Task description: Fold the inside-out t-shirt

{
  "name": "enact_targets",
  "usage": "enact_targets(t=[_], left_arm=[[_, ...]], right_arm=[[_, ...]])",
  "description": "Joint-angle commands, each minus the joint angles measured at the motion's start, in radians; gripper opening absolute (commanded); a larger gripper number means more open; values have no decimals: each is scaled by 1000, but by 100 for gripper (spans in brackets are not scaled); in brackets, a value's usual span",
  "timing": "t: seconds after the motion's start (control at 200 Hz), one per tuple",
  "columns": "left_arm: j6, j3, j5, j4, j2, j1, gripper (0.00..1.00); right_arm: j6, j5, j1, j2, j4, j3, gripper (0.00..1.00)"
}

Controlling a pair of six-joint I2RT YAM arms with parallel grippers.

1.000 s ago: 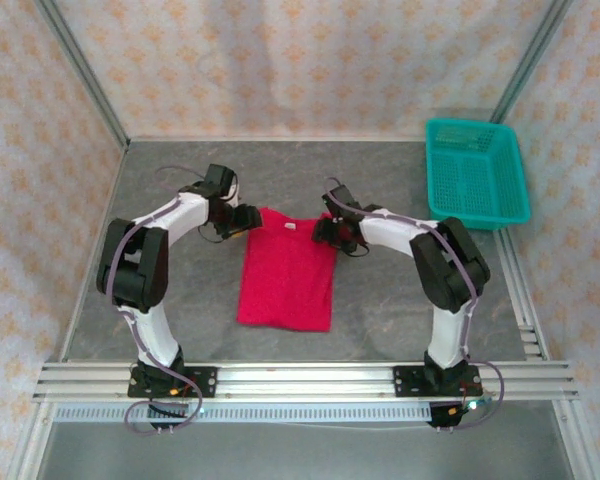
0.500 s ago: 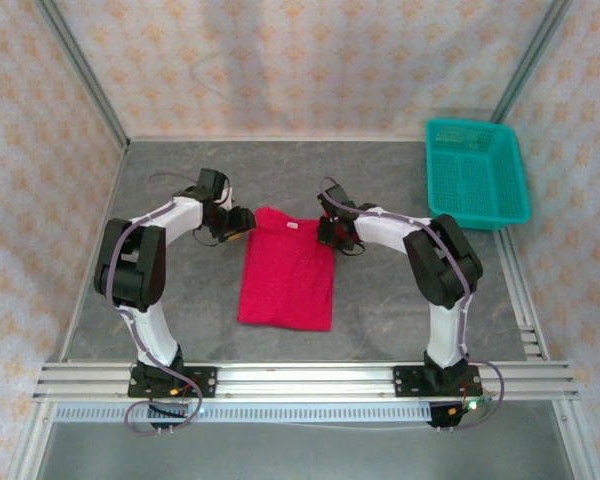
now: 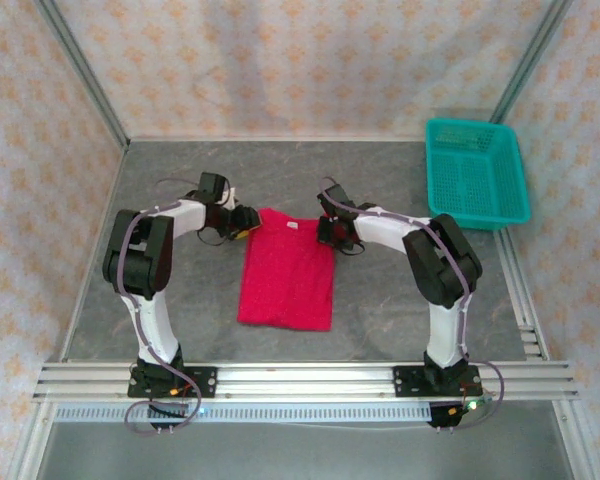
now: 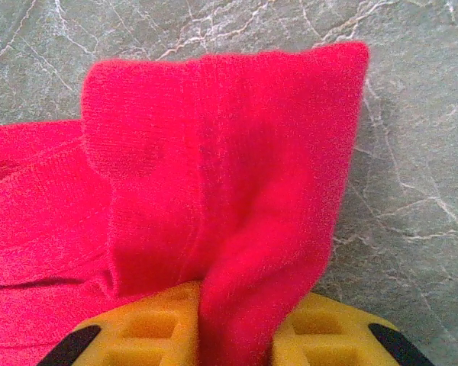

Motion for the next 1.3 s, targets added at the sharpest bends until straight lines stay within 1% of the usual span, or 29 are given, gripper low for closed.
enact_targets(t=[0.0, 0.055, 0.095, 0.185, 0.23, 0.32, 0.4, 0.415, 0.62, 0.746, 0.931, 1.021, 1.091, 1.136, 1.196, 1.296], left_arm=[[-40, -49, 28, 101, 58, -14, 25], [-86, -62, 39, 129, 57, -15, 18], [-105, -70, 45, 147, 52, -15, 11], [-142, -81, 50, 177, 29, -15, 6], [-155, -80, 52, 186, 14, -16, 0], [-174, -73, 52, 189, -19, -16, 0], [-181, -62, 52, 177, -34, -15, 0], [-180, -57, 52, 171, -62, -15, 0], [-125, 62, 10, 3, -145, -14, 0], [-124, 204, 6, -70, -151, -13, 0], [-202, 418, 38, -69, -146, -13, 0], [-220, 523, 49, -82, -146, -12, 0], [-224, 567, 66, -79, -158, -12, 0], [-223, 557, 78, -54, -182, -13, 0], [-225, 491, 94, 4, -231, -17, 0], [-223, 292, 98, 121, -343, -44, 0]], right_arm=[[6, -63, 17, 70, 49, 19, 22], [11, -72, 17, 74, 55, 23, 18], [14, -77, 17, 76, 60, 26, 14], [15, -85, 17, 83, 64, 43, 7], [15, -89, 18, 83, 63, 54, 5], [18, -97, 16, 74, 61, 72, 0], [11, -93, 16, 56, 44, 90, 0], [8, -90, 16, 51, 39, 95, 0], [-44, -52, -36, -27, -56, 169, 0], [-89, -38, -80, -48, -143, 308, 0], [-138, -24, -114, -62, -255, 559, 0], [-160, -17, -117, -76, -295, 659, 0], [-176, -25, -118, -96, -319, 705, 0], [-178, -46, -116, -121, -315, 695, 0], [-172, -82, -111, -172, -276, 621, 0], [-146, -120, -87, -283, -152, 378, 0]])
